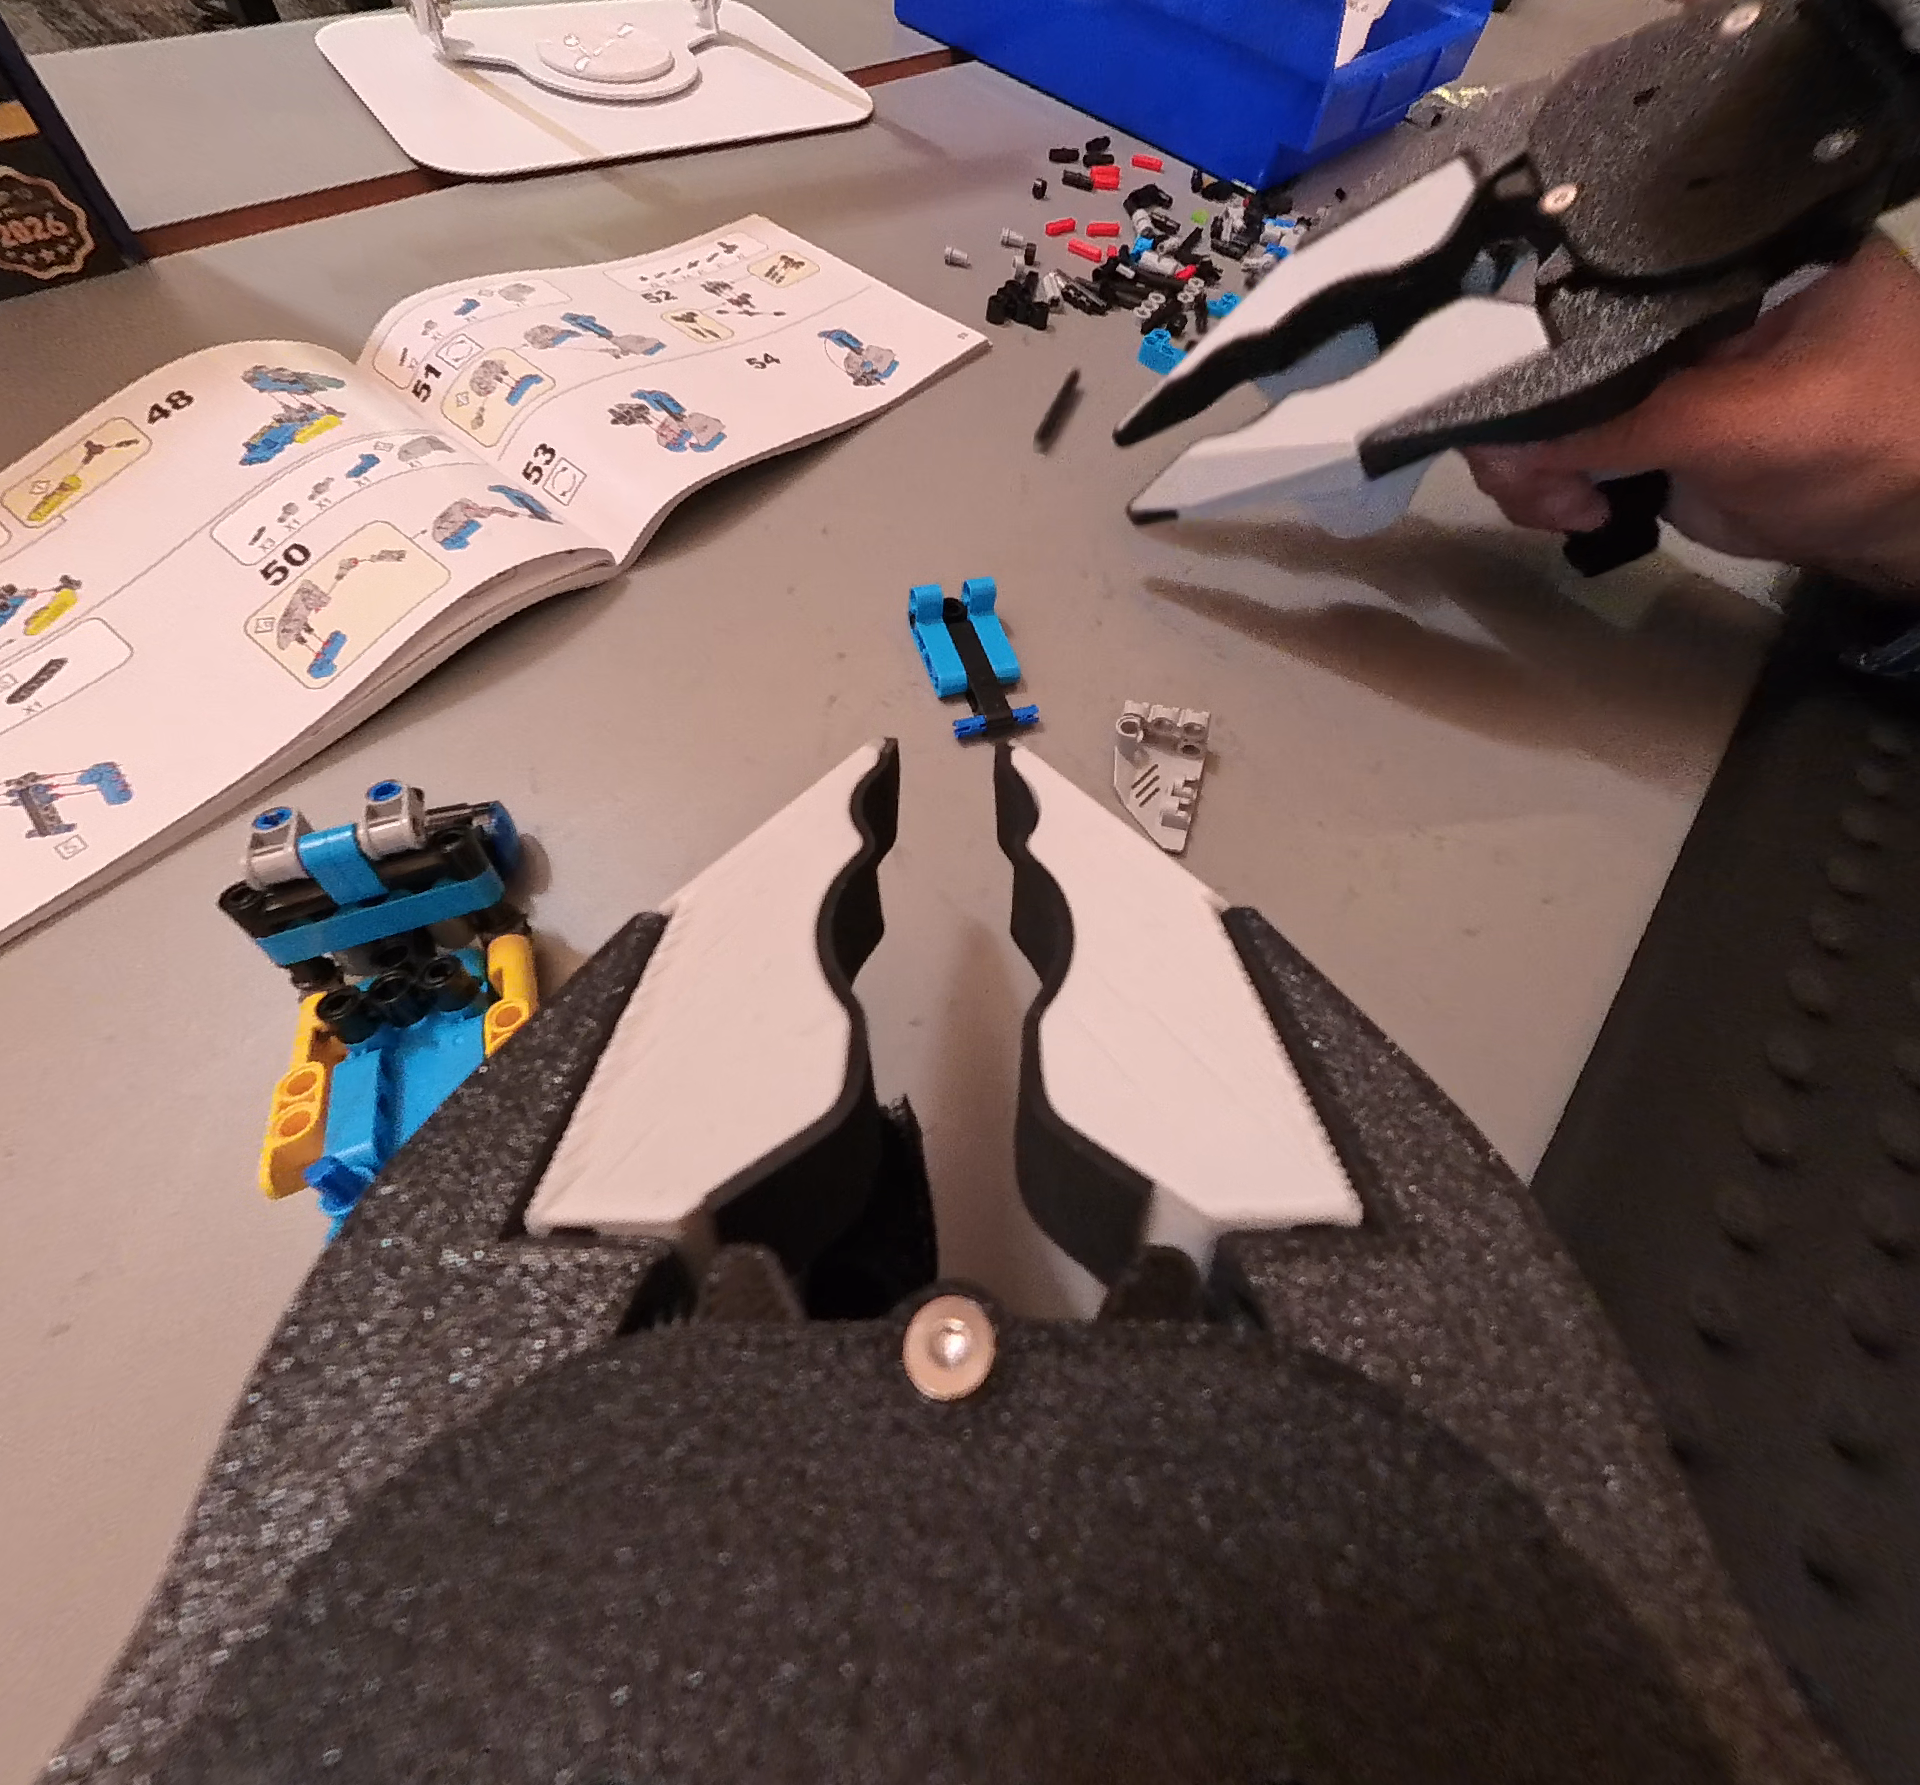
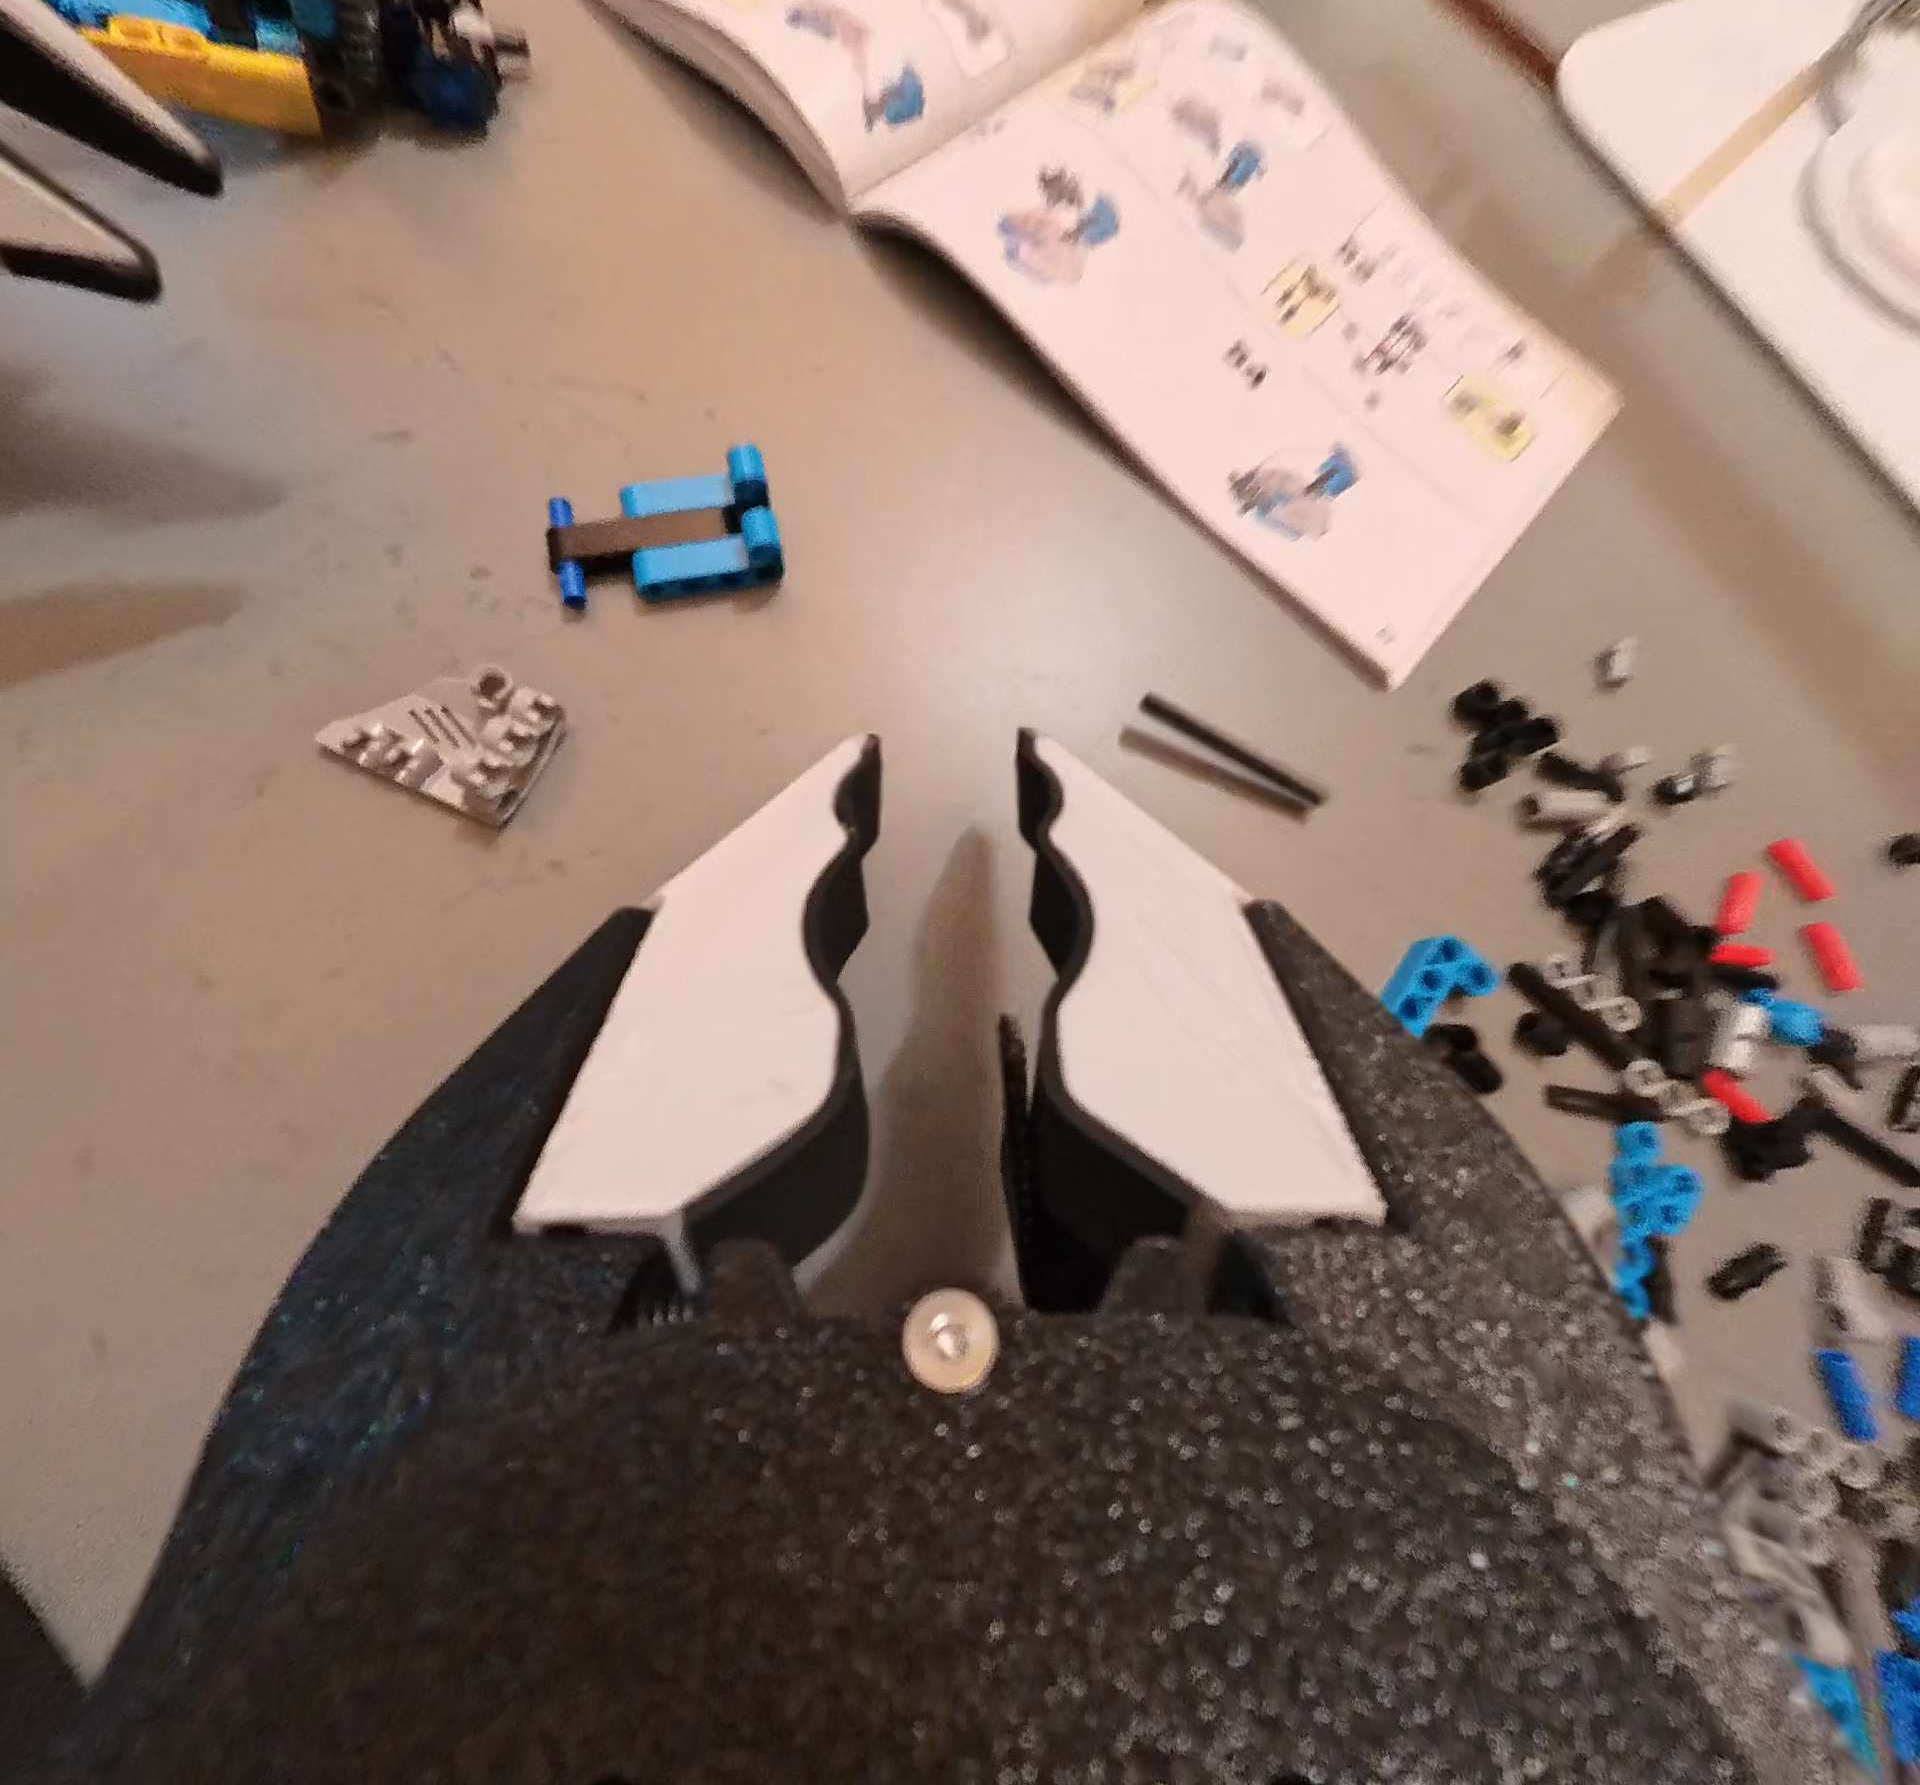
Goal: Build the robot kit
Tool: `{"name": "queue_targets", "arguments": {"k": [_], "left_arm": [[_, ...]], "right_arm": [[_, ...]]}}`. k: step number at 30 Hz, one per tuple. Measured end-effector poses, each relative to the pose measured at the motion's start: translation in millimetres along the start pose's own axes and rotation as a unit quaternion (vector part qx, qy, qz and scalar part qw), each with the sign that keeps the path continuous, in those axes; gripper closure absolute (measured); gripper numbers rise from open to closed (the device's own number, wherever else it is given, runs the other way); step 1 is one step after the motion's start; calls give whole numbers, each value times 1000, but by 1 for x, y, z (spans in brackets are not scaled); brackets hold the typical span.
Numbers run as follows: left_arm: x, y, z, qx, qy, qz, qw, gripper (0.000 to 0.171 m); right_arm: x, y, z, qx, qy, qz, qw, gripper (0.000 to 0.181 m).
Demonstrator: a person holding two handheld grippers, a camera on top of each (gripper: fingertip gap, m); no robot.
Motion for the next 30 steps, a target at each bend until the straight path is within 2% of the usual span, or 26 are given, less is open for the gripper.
{"name": "queue_targets", "arguments": {"k": [3, 6, 9, 11, 13, 16, 20, 23, 27, 28, 30], "left_arm": [[0, 0, -1, -2, -1, 0, 1000, 154], [0, 0, 0, 0, -3, -1, 1000, 154], [-1, 8, -3, -20, -19, 19, 999, 153], [2, 19, -10, -44, -31, 55, 997, 152], [14, 36, -16, -59, -5, 76, 995, 151], [29, 78, -19, -71, 58, 119, 989, 151], [27, 143, -24, -89, 116, 196, 970, 151], [15, 178, -26, -101, 92, 229, 964, 151], [5, 202, -31, -104, 91, 245, 960, 156], [7, 206, -32, -103, 90, 236, 962, 168], [7, 209, -33, -107, 84, 250, 959, 168]], "right_arm": [[2, 4, -17, -6, 1, 19, 1000, 147], [-3, 5, -43, -25, 5, 33, 999, 147], [-1, -9, -55, -55, 32, -2, 998, 155], [-8, -19, -49, -55, 68, -18, 996, 154], [-12, -28, -32, -37, 94, -36, 994, 154], [-15, -44, -15, -41, 81, -49, 995, 154], [-12, -64, -2, -32, 72, -80, 994, 155], [-14, -78, 7, -22, 44, -96, 994, 155], [-15, -91, 9, -28, 21, -115, 993, 155], [-14, -92, 9, -23, 25, -121, 992, 155], [-16, -92, 10, -12, 37, -120, 992, 155]]}}
Point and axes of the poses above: each gripper's, where its closed fingertips meet, y out along the fingers, x out of its top, z = x × y across the jaws, the point moved 1 cm from there along -y, back along the fingers, and after that the axes turned 9 degrees about -z, right-handed, at the moved point
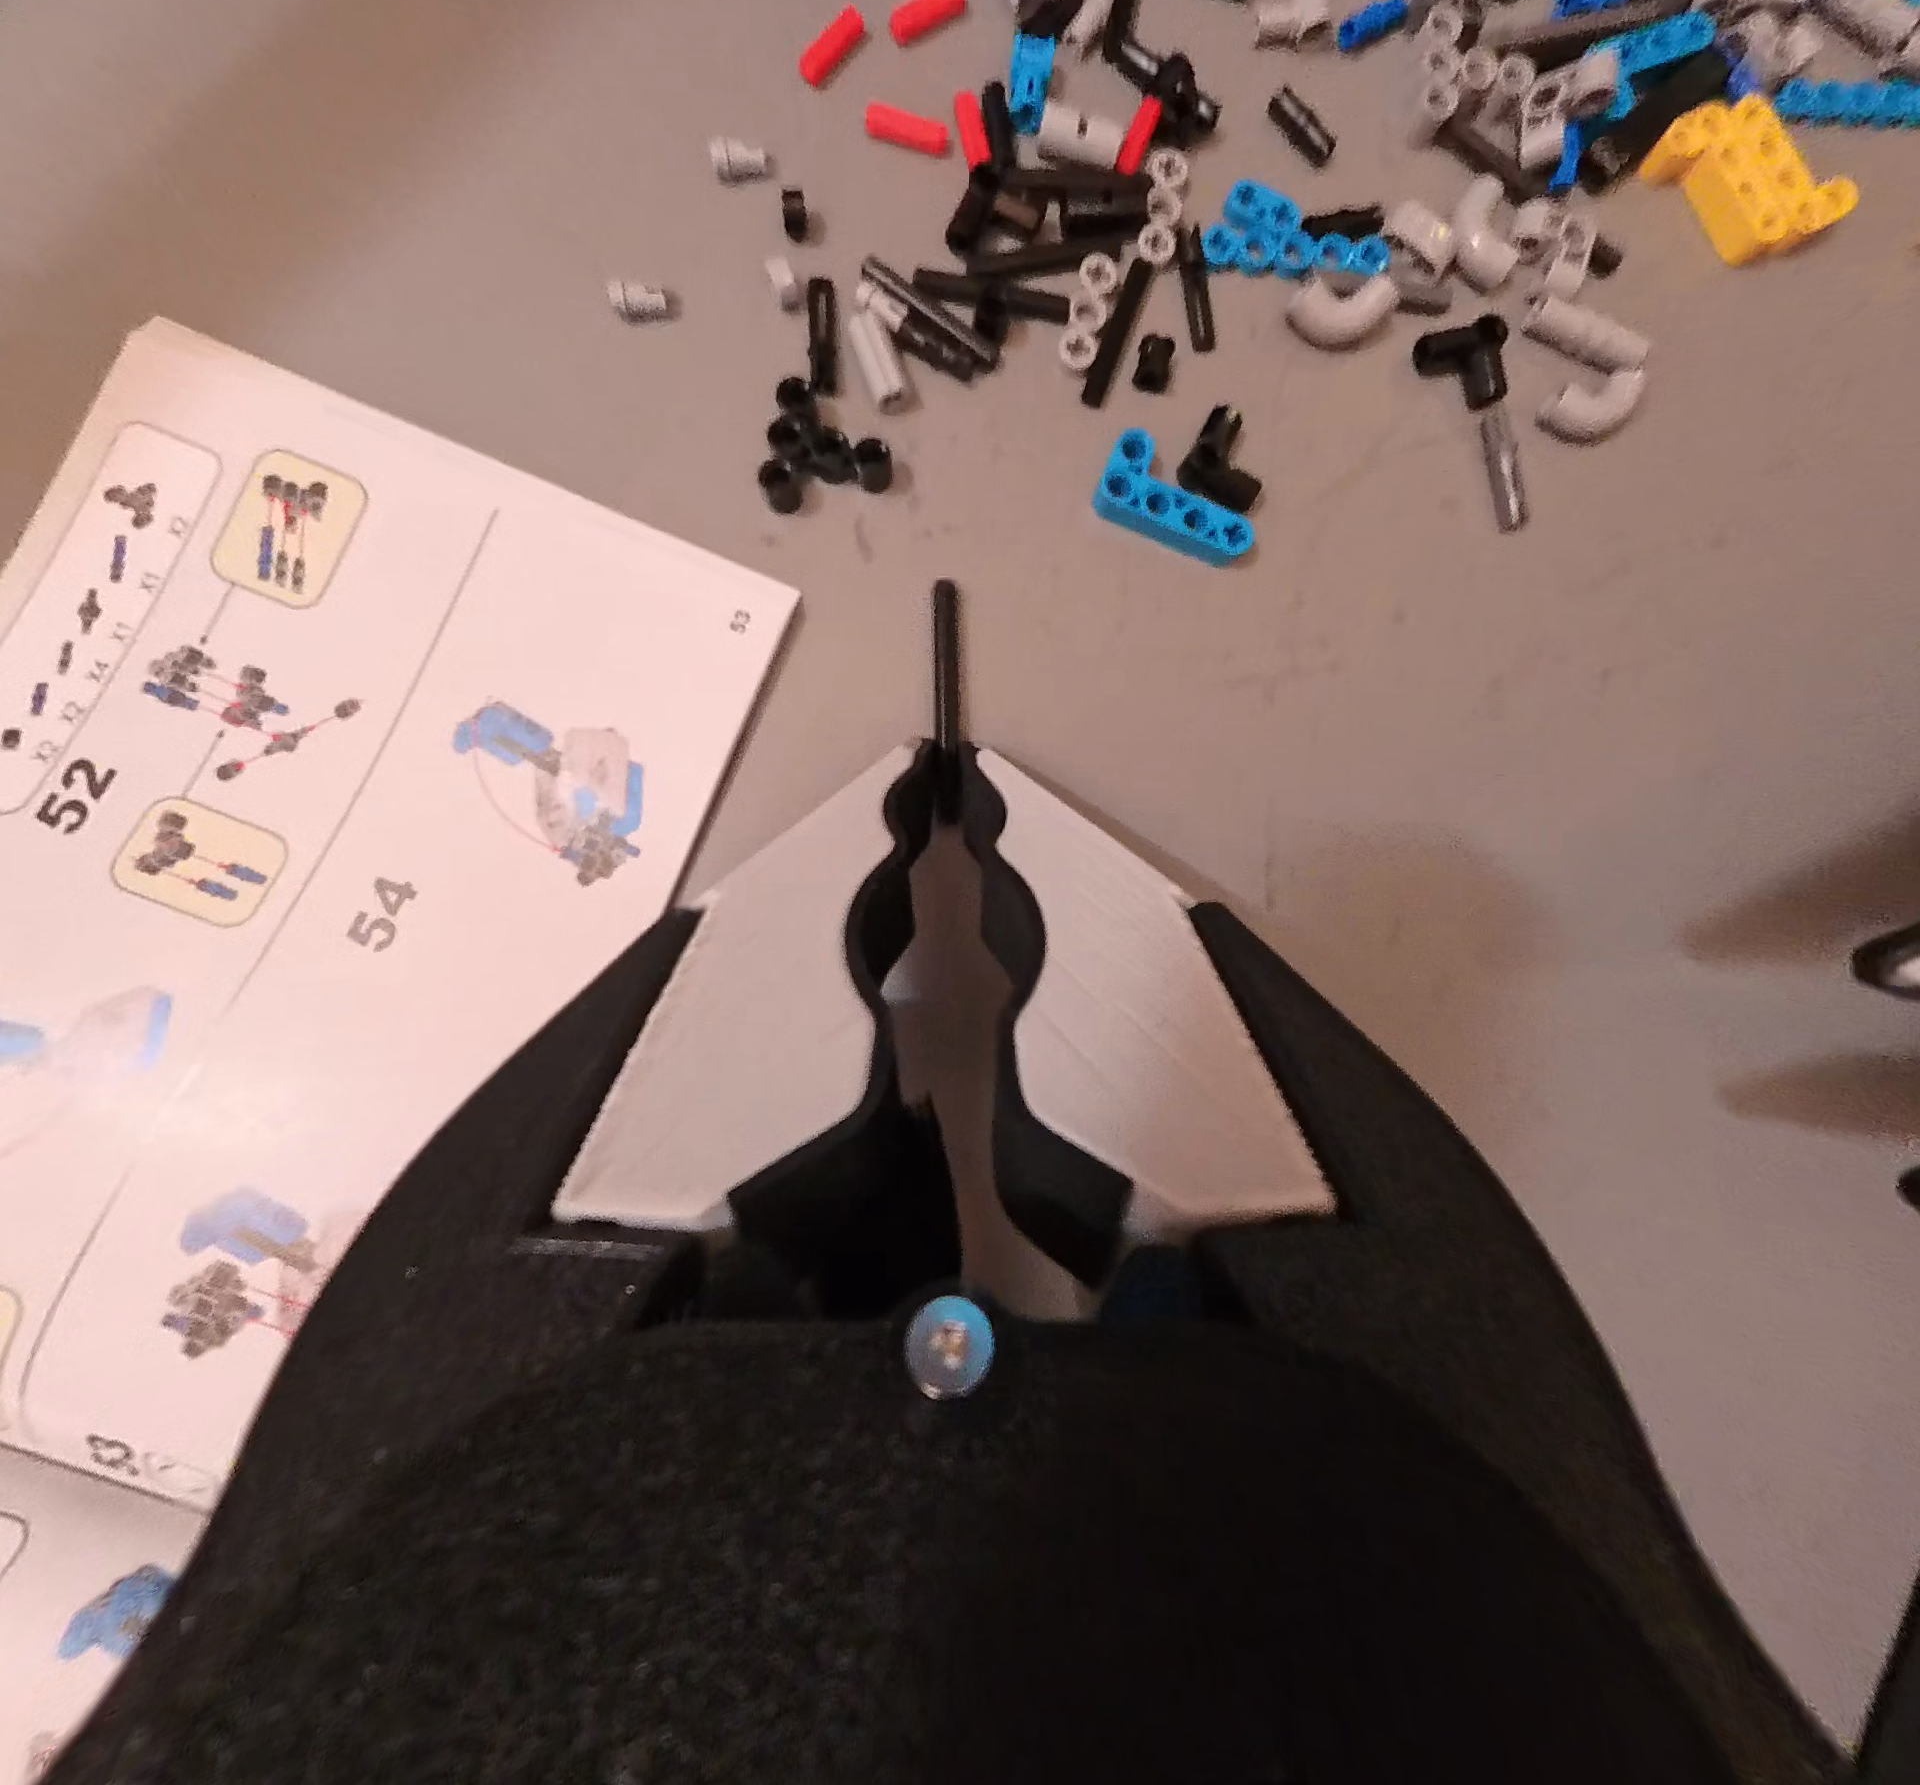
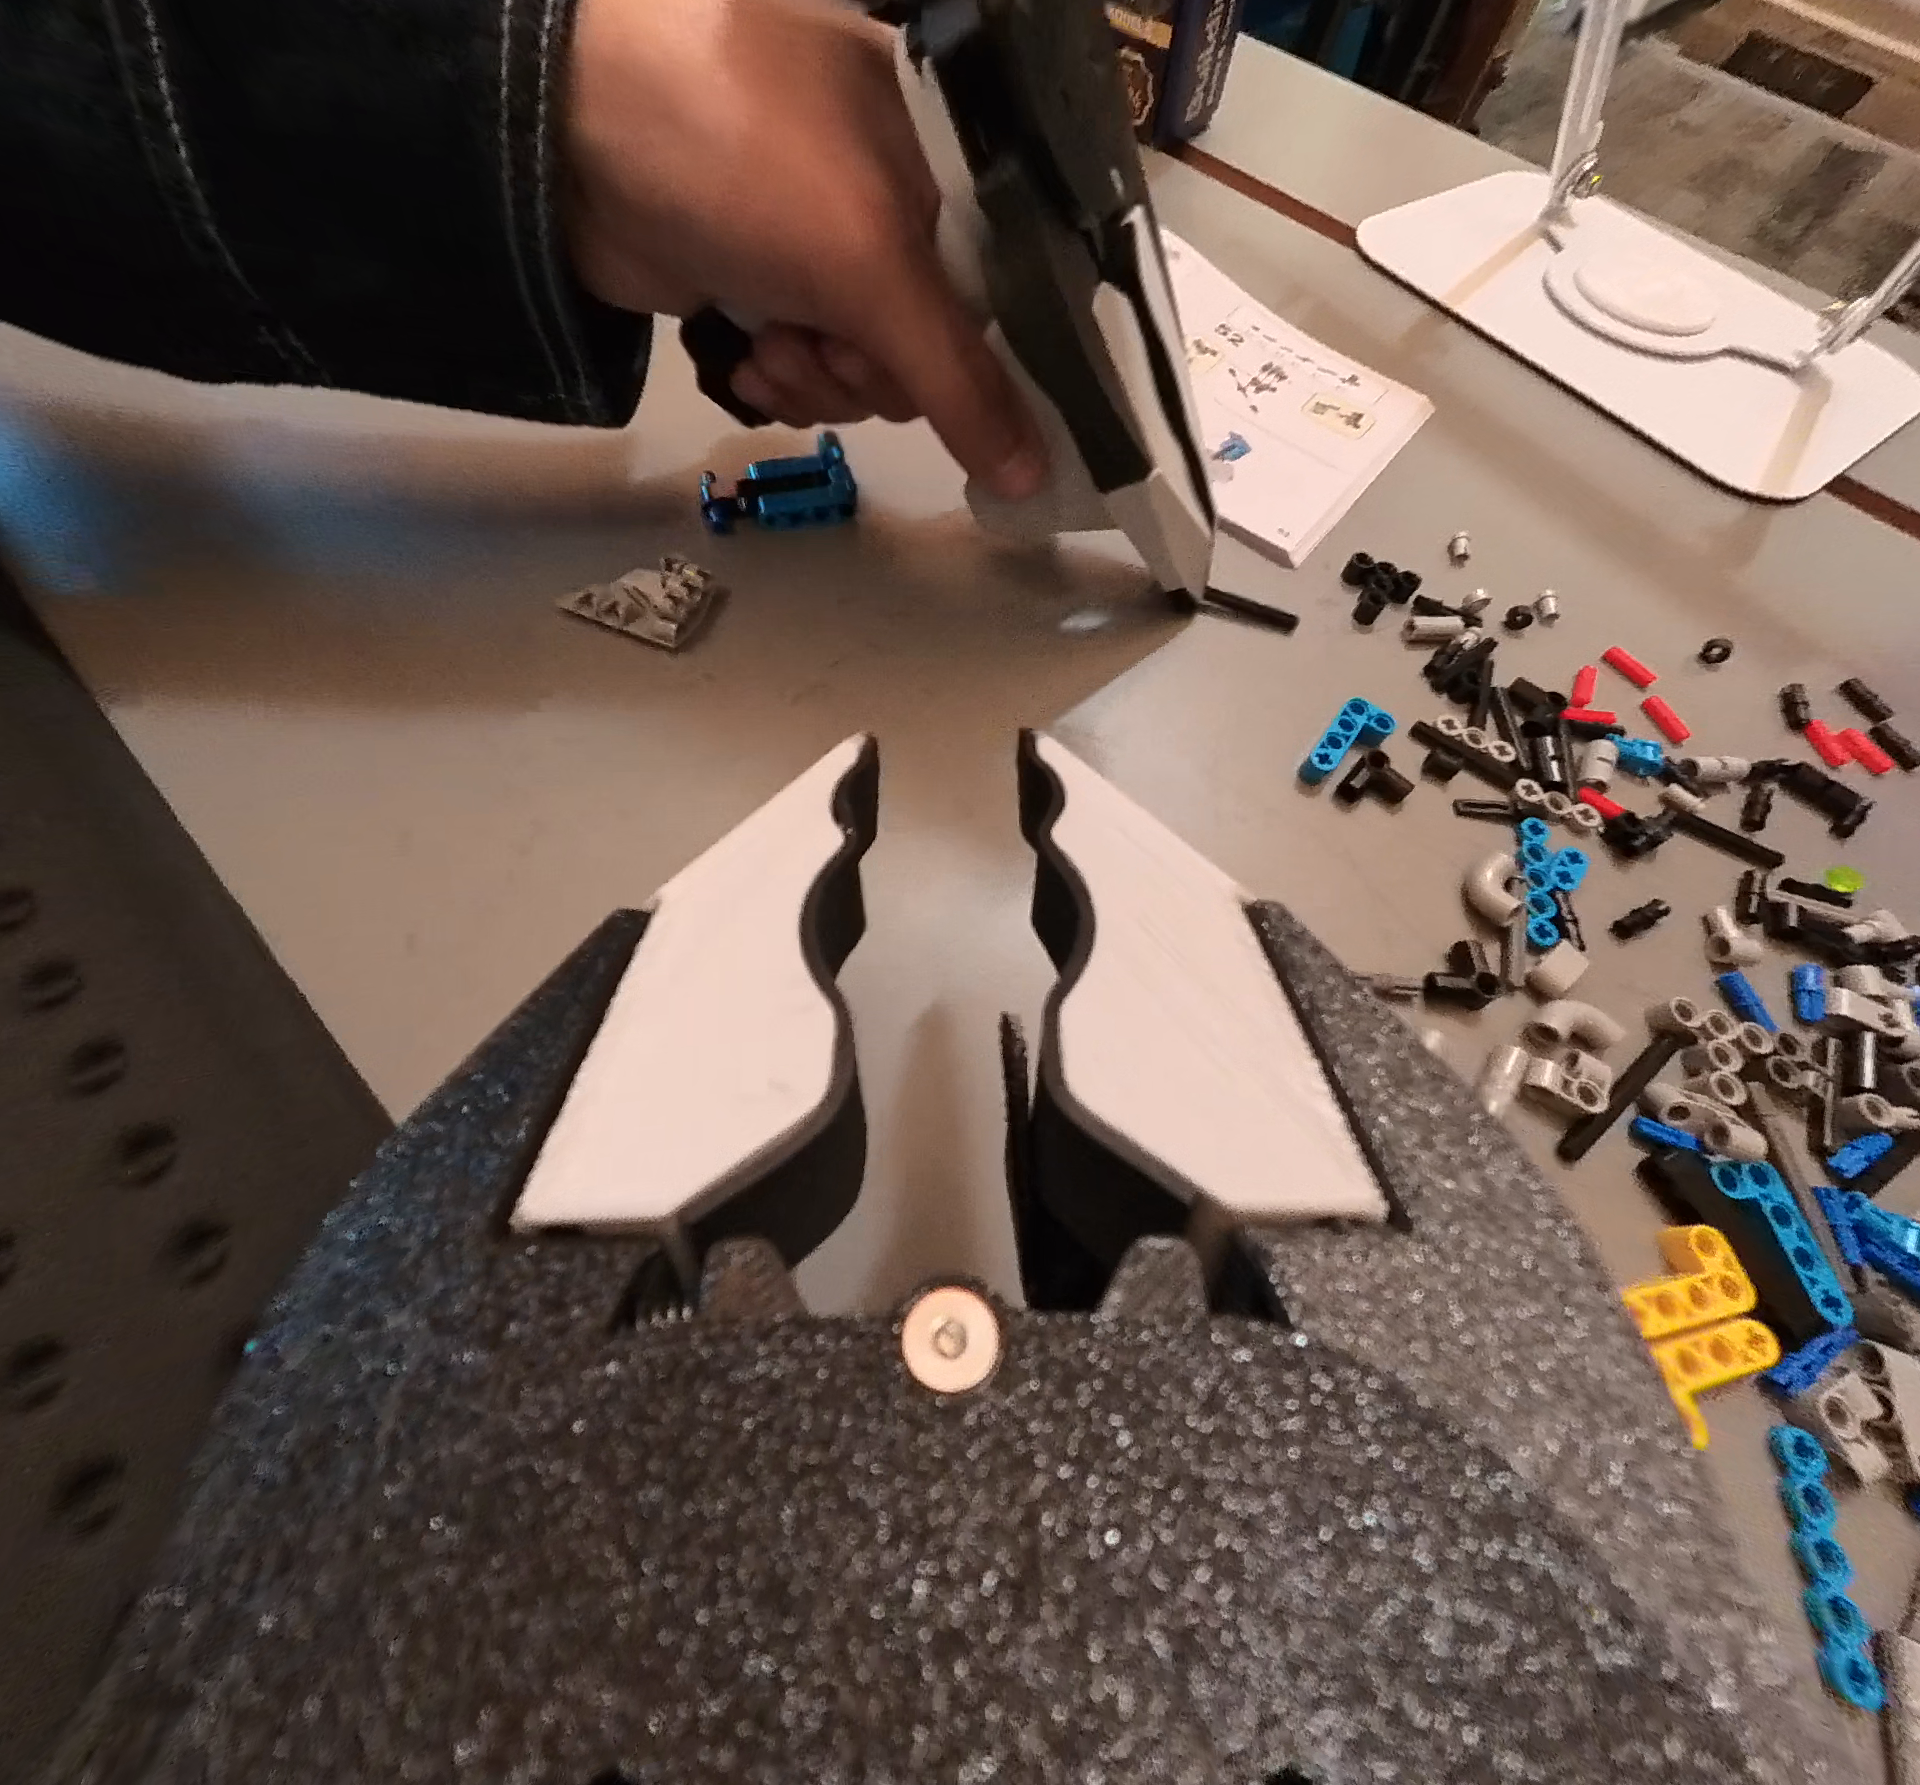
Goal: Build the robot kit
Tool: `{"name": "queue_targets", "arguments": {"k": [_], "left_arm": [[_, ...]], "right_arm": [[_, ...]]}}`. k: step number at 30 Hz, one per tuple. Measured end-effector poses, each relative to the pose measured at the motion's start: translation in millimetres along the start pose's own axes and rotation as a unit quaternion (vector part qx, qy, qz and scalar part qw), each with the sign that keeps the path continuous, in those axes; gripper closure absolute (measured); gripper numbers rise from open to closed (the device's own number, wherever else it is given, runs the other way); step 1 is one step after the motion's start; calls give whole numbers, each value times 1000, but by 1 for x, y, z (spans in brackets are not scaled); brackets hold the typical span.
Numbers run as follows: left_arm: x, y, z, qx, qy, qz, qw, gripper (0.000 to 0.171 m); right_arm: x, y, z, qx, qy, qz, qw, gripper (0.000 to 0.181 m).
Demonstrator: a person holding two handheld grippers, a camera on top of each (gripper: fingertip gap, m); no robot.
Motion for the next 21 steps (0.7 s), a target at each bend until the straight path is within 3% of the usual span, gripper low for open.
{"name": "queue_targets", "arguments": {"k": [3, 6, 9, 12, 14, 17, 21], "left_arm": [[14, 5, -2, -8, 20, 18, 1000, 168], [63, 17, -15, -42, 62, -23, 997, 168], [95, 49, -40, -108, 92, -19, 990, 168], [97, 80, -43, -102, 110, 6, 989, 168], [96, 80, -44, -102, 108, -4, 989, 154], [87, 52, -52, -147, 93, -46, 984, 146], [47, 22, -49, -158, 118, -47, 979, 139]], "right_arm": [[2, -3, -2, 5, 23, -12, 1000, 153], [3, -4, -5, 6, 40, -18, 999, 153], [3, -4, -5, 11, 51, -20, 998, 152], [3, -6, -6, 11, 50, -23, 998, 152], [4, -7, -6, 12, 55, -26, 998, 152], [5, -8, -8, 15, 67, -32, 997, 152], [3, -6, -7, 19, 69, -25, 997, 152]]}}
Point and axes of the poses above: each gripper's, where its closed fingertips meet, y out along the fingers, x out of its top, z = x × y across the jaws, the point moved 1 cm from there along -y, back along the fingers, and after that the axes turned 9 degrees about -z, right-handed, at the moved point
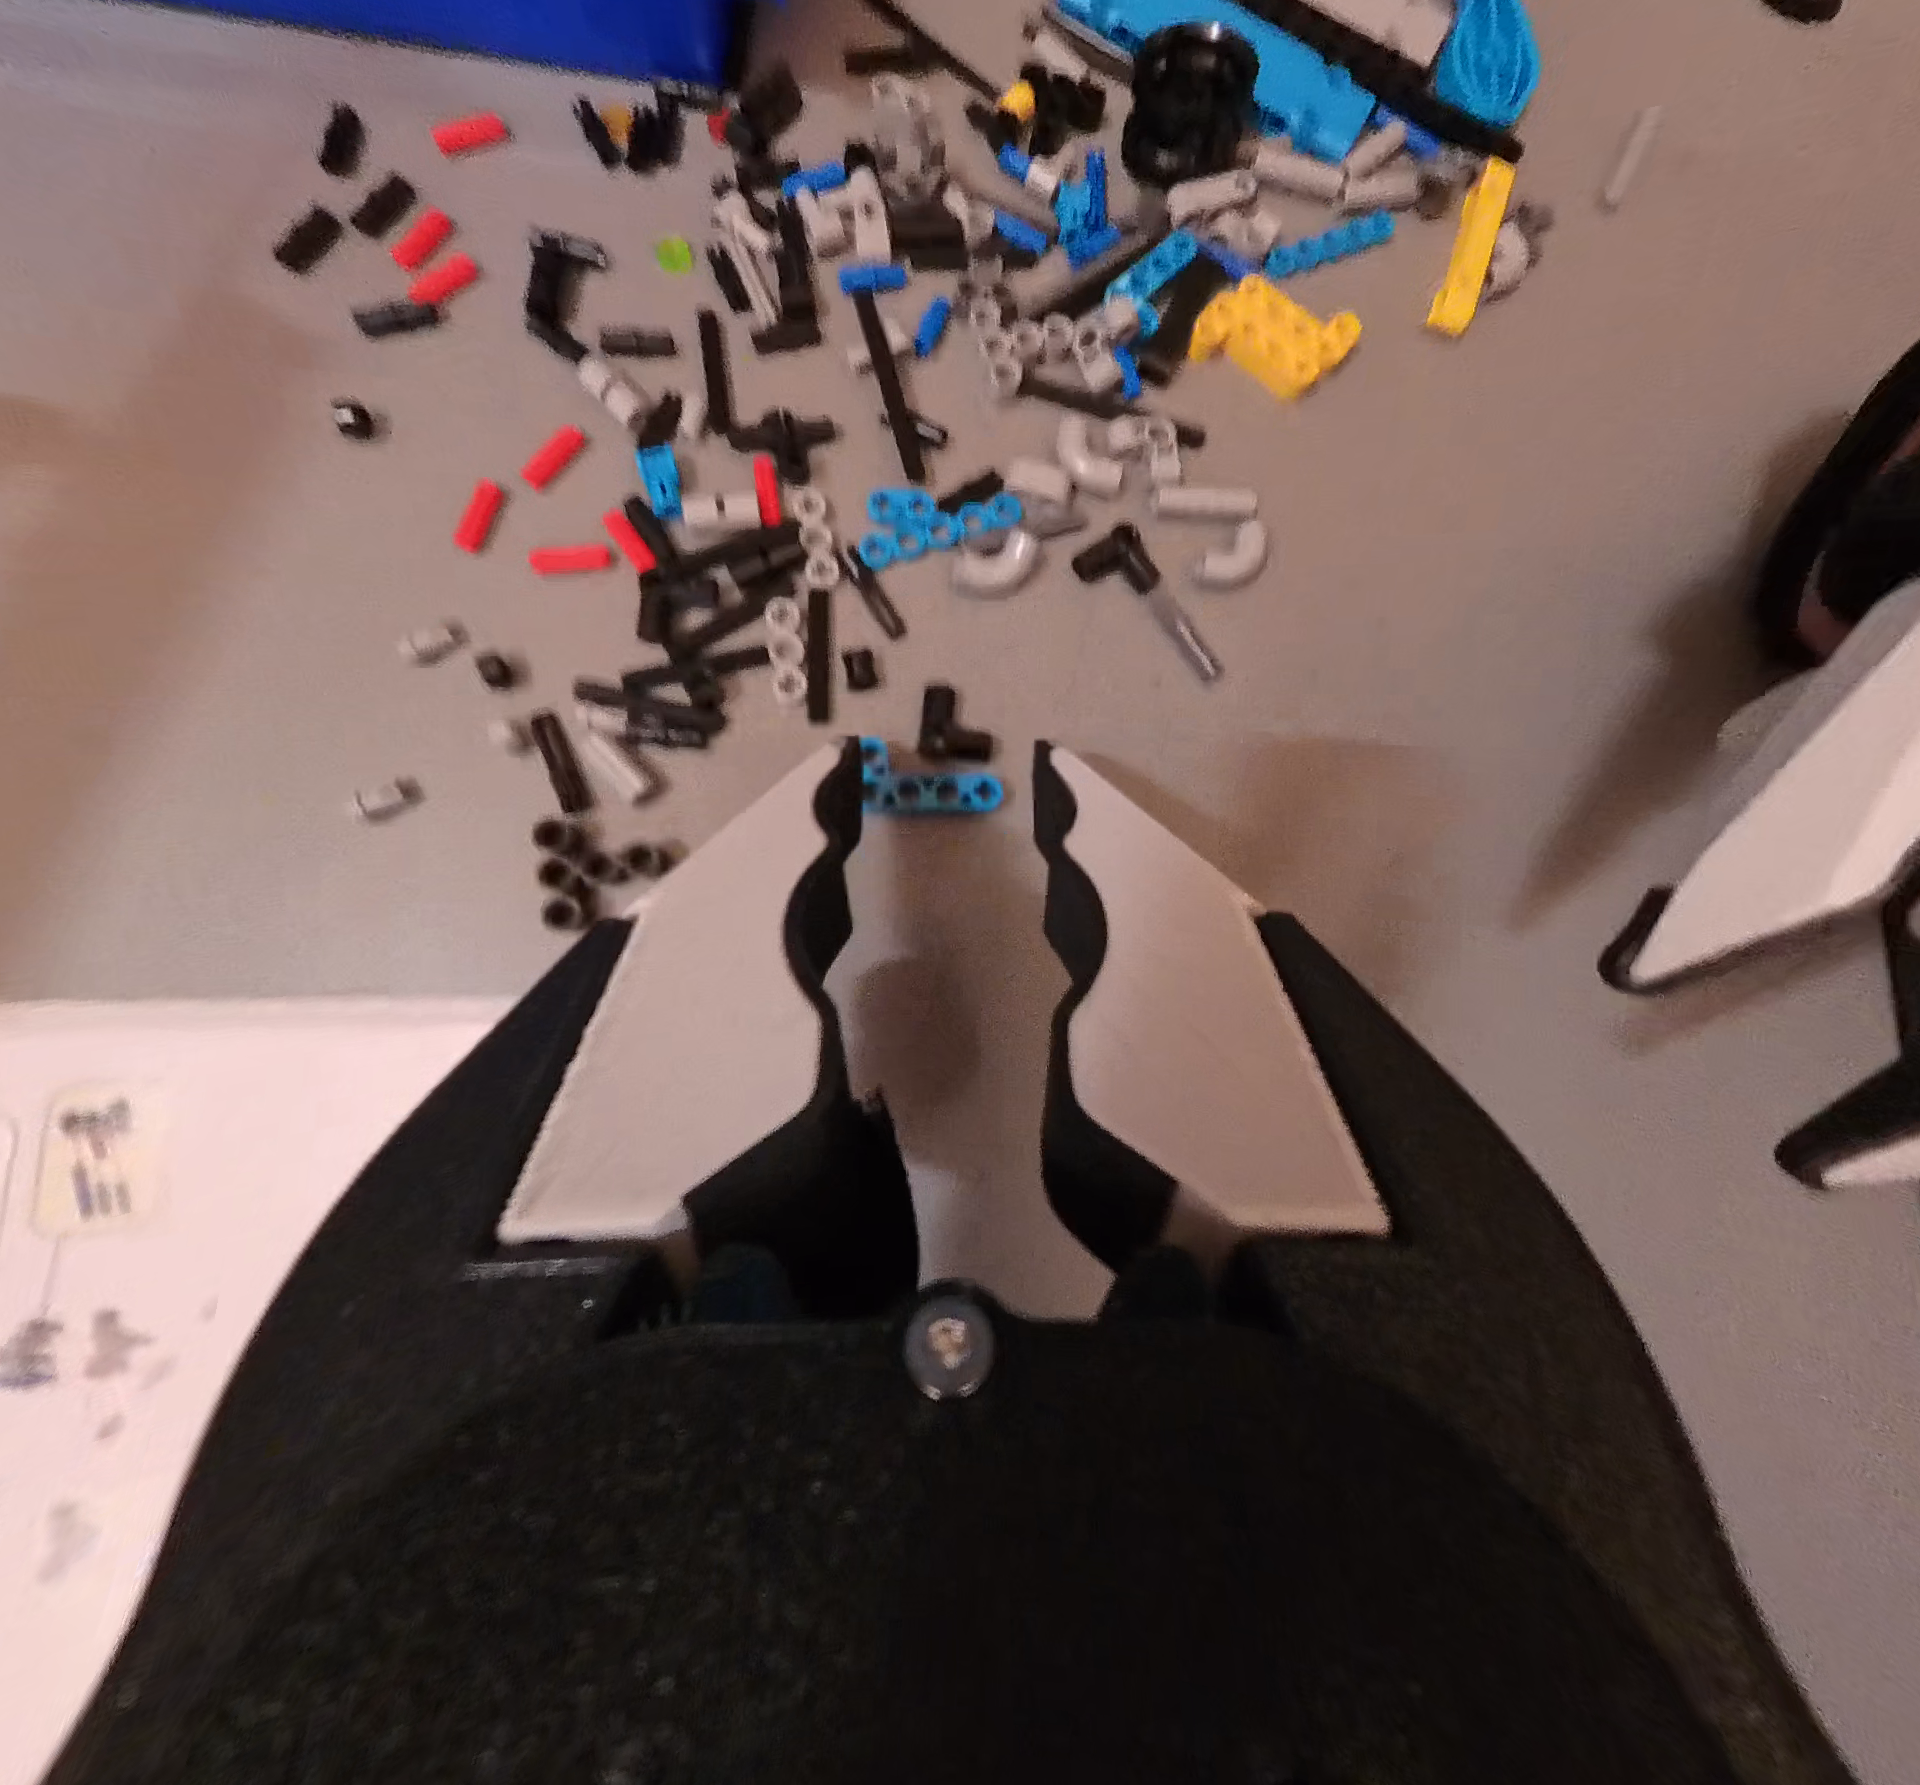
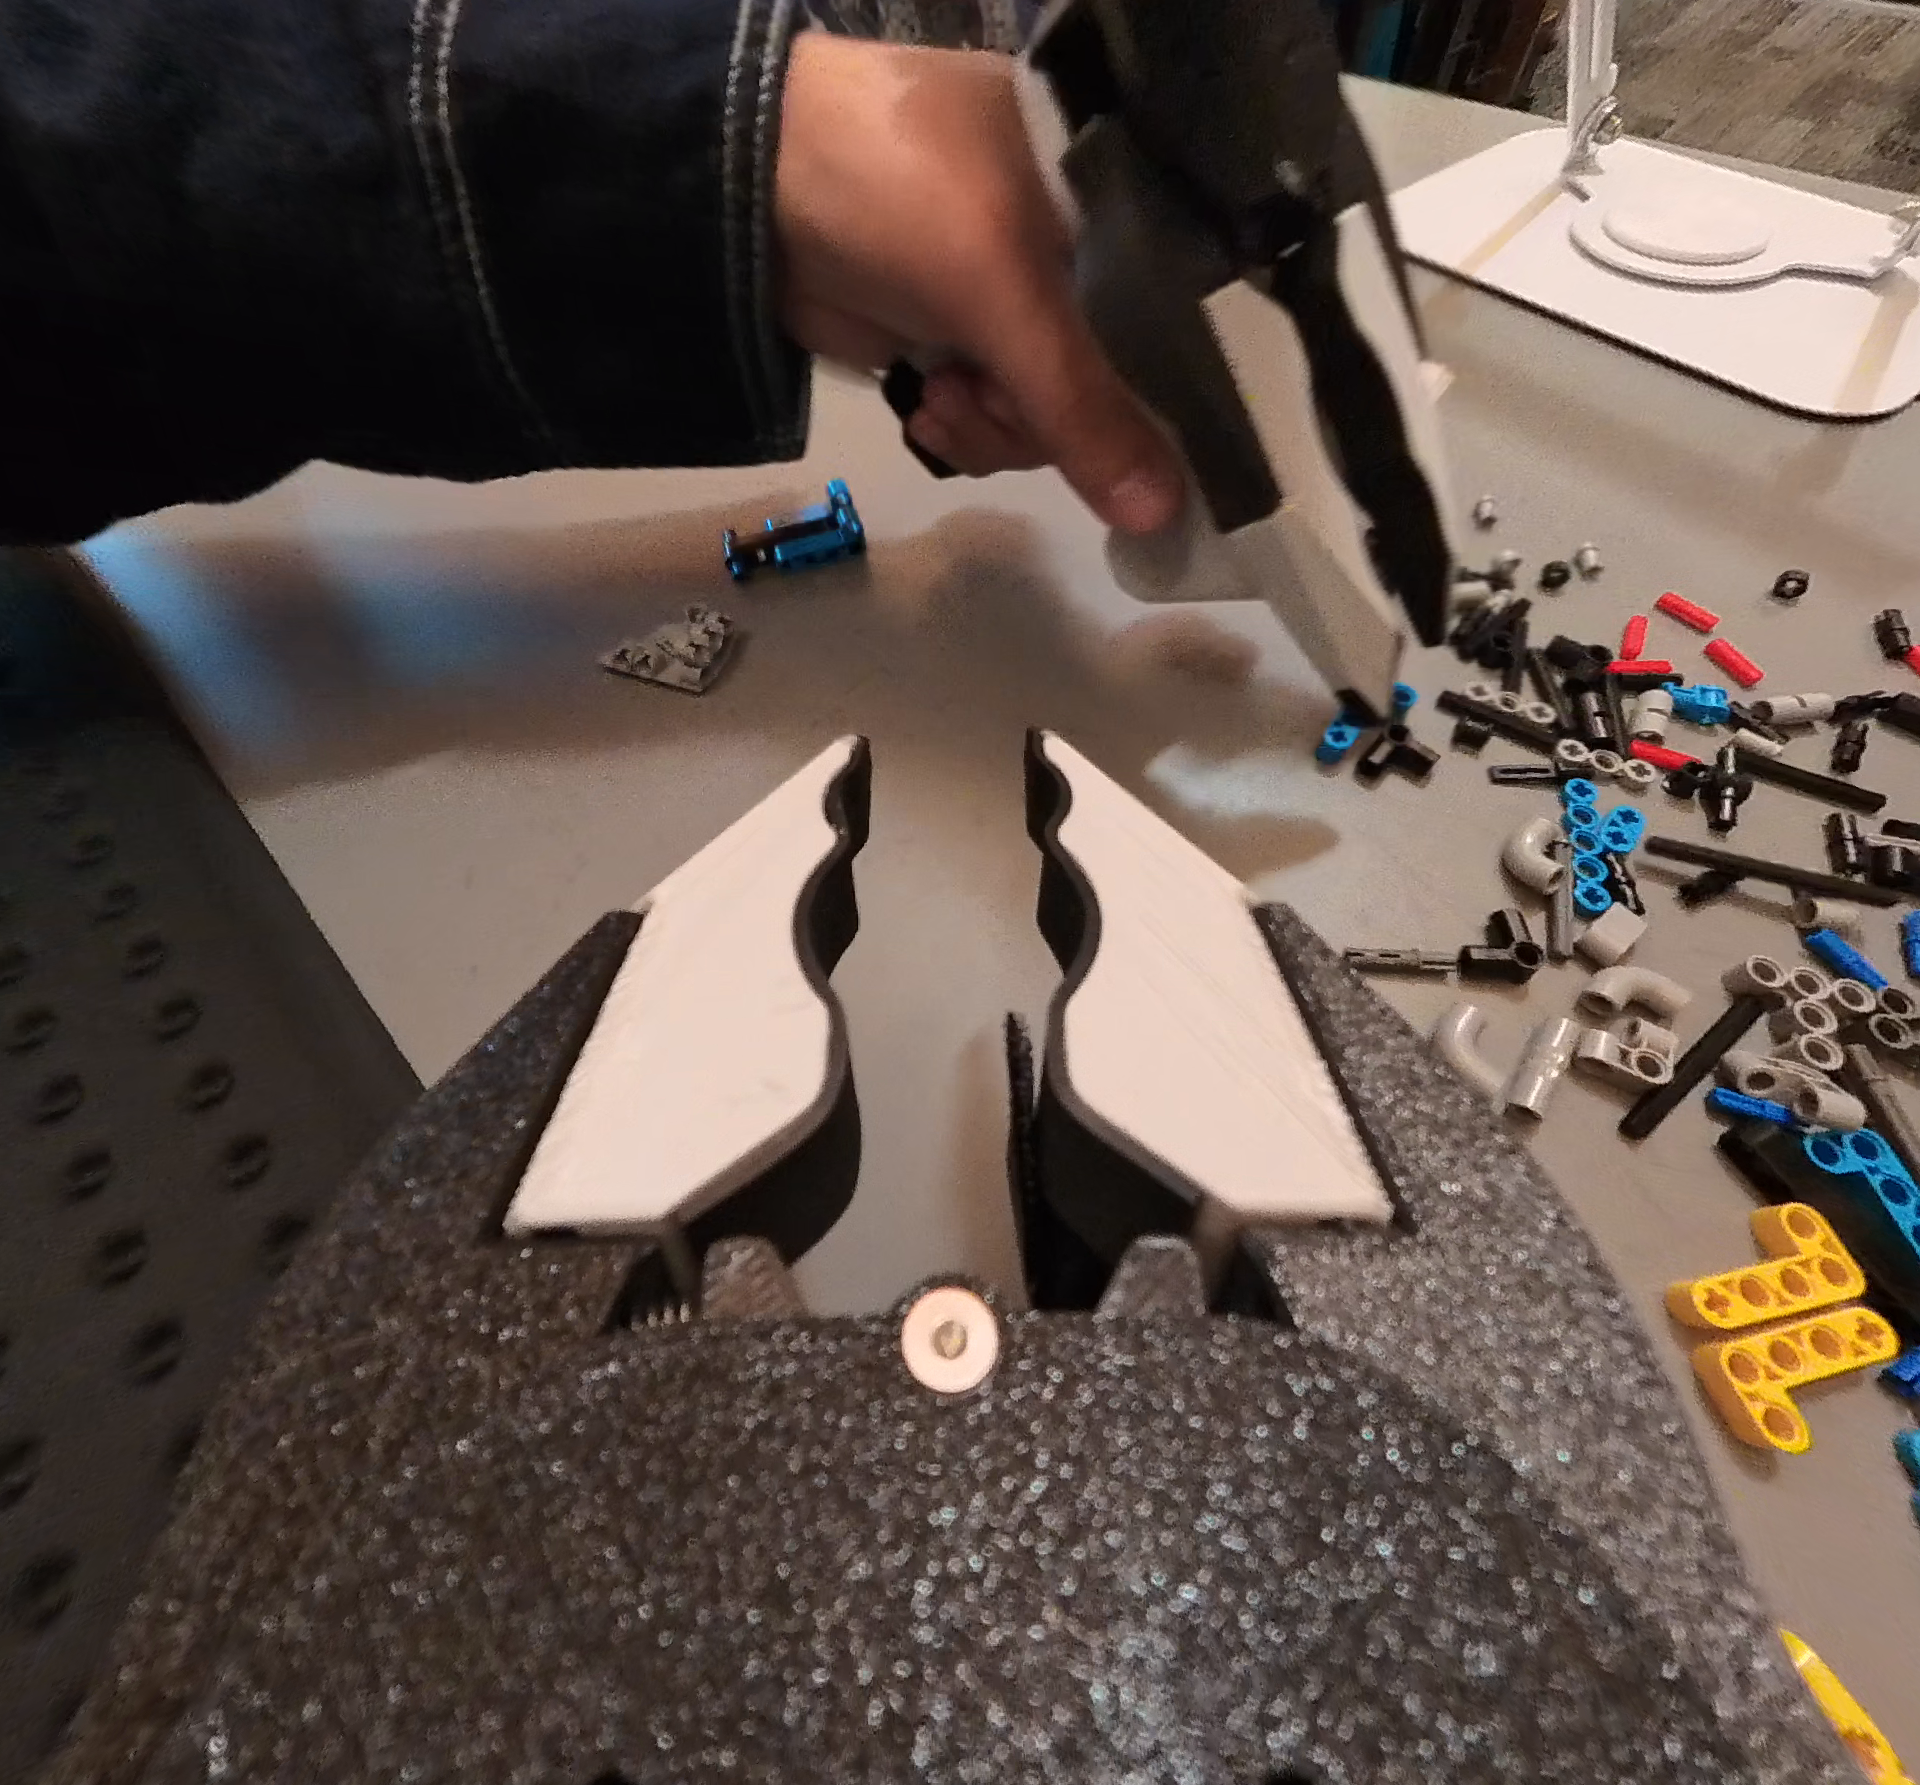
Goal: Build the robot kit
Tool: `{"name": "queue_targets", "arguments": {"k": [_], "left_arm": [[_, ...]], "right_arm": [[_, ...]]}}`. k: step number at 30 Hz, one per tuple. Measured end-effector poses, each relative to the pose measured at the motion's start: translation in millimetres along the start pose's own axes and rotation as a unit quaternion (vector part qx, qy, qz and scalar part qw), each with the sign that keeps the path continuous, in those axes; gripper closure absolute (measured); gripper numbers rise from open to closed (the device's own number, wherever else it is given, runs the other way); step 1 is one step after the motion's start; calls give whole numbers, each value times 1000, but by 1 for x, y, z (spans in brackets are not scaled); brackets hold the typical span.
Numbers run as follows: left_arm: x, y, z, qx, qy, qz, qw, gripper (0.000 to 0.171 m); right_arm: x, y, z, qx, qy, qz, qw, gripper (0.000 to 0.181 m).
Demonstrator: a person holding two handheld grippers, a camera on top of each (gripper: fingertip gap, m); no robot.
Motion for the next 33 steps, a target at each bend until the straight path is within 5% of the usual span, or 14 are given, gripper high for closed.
{"name": "queue_targets", "arguments": {"k": [24, 29, 33], "left_arm": [[-18, 8, 1, 32, 37, 0, 999, 140], [-14, -40, -10, 69, 14, -20, 997, 140], [-53, -110, -31, 131, -39, -11, 991, 140]], "right_arm": [[-12, 9, 0, 9, 3, 38, 999, 152], [-11, 9, 0, 8, 4, 35, 999, 152], [-10, 8, -1, 8, 6, 31, 999, 152]]}}
Point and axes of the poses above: each gripper's, where its closed fingertips meet, y out along the fingers, x out of its top, z = x × y across the jaws, the point moved 1 cm from there along -y, back along the fingers, and after that the axes turned 9 degrees about -z, right-handed, at the moved point
